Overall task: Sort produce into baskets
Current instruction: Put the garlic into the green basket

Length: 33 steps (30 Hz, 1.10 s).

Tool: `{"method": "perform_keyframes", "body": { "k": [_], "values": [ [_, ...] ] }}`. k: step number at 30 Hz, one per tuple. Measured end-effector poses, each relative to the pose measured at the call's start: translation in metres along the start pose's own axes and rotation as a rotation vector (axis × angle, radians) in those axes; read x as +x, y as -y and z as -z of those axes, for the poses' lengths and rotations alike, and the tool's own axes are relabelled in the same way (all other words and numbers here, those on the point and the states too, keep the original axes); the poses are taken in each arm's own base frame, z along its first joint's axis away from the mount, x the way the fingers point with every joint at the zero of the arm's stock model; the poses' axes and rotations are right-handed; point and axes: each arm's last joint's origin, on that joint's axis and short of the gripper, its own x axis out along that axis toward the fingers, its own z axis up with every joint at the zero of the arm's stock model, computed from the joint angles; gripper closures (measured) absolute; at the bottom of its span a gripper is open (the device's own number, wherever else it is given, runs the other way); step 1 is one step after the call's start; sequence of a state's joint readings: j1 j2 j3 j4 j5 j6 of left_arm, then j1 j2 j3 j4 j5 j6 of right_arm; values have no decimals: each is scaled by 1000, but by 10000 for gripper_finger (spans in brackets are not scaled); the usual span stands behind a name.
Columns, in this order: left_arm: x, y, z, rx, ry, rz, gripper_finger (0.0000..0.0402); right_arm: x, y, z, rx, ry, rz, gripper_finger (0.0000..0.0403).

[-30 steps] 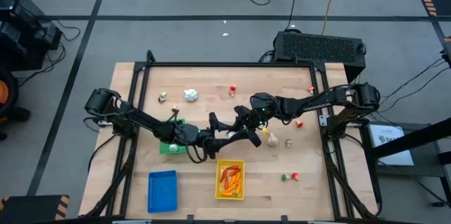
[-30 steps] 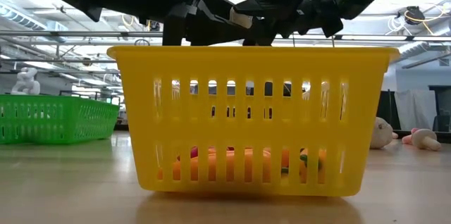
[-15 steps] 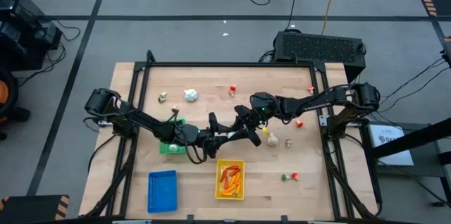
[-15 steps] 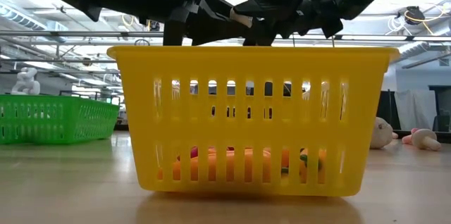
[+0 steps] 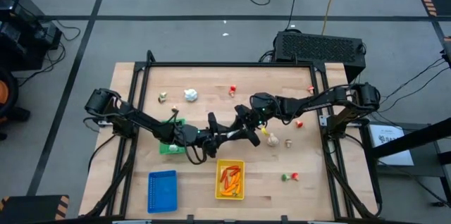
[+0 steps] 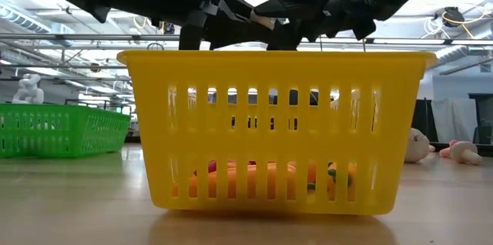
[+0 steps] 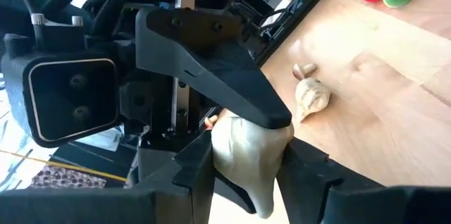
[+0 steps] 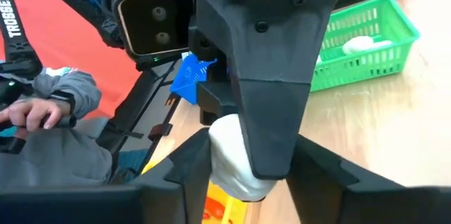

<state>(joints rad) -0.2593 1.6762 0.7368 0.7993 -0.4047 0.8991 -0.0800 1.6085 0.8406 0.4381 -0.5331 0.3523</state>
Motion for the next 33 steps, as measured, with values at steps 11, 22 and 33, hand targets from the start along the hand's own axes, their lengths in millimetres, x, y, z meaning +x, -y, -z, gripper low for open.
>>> {"method": "perform_keyframes", "body": {
  "k": [11,22,33],
  "values": [
    [-14,12,-17,3,-154,-142,269,-9,15,-5,10,16,50,134],
    [-71,9,-45,-30,-326,-135,269,-13,23,-5,11,15,85,115],
    [-163,-41,-9,-632,-549,99,269,-9,16,-3,4,4,66,115]
  ]
}}
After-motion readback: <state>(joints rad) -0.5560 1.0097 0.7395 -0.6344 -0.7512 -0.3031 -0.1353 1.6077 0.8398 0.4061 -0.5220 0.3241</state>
